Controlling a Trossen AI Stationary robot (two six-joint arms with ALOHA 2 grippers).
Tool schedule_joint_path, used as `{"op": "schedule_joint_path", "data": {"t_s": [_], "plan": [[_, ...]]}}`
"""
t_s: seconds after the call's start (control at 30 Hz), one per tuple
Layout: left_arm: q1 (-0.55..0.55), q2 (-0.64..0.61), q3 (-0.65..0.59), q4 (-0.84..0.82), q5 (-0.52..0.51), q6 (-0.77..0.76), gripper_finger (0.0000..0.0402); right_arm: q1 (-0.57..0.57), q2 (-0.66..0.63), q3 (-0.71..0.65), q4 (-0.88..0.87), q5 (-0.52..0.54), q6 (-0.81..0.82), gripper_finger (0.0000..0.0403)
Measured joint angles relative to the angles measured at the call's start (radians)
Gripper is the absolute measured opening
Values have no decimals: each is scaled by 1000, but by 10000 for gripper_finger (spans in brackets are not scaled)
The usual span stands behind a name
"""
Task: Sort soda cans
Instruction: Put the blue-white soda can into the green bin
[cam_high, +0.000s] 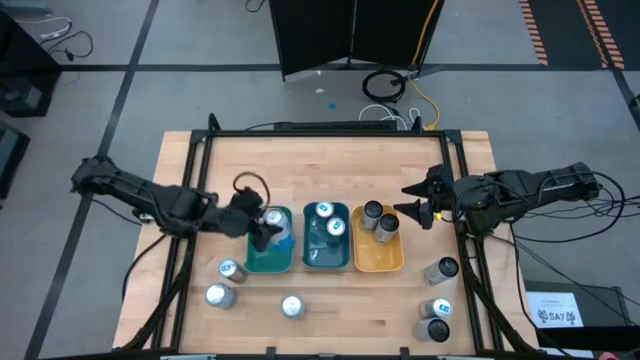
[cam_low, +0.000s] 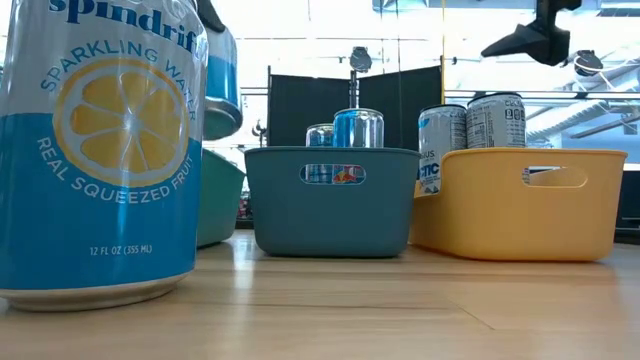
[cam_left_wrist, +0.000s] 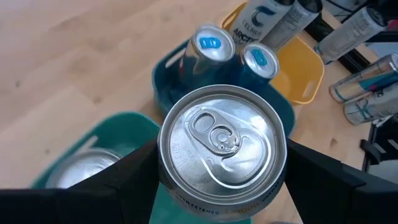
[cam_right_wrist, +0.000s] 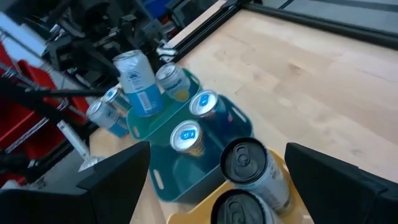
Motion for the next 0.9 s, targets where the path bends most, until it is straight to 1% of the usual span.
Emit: {"op": "schedule_joint_path", "data": {"t_s": [0.23, 0.37, 0.43, 0.53, 0.63, 0.77, 0.9], "plan": [[-111, 80, 0, 0, -103, -177, 296, 0, 0, 0, 0, -62, -30, 364], [-161, 89, 0, -14, -134, -257, 295, 0, 0, 0, 0, -89, -49, 364], [-185, 87, 0, -44, -164, -300, 295, 0, 0, 0, 0, -111, -56, 364], [-216, 86, 0, -98, -210, -357, 295, 0, 0, 0, 0, -115, -58, 364], [-232, 102, 0, -139, -271, -384, 295, 0, 0, 0, 0, -132, -76, 364], [-225, 150, 0, -153, -333, -384, 295, 0, 0, 0, 0, -138, -79, 364], [-220, 218, -1, -152, -324, -384, 298, 0, 0, 0, -1, -138, -79, 364]]}}
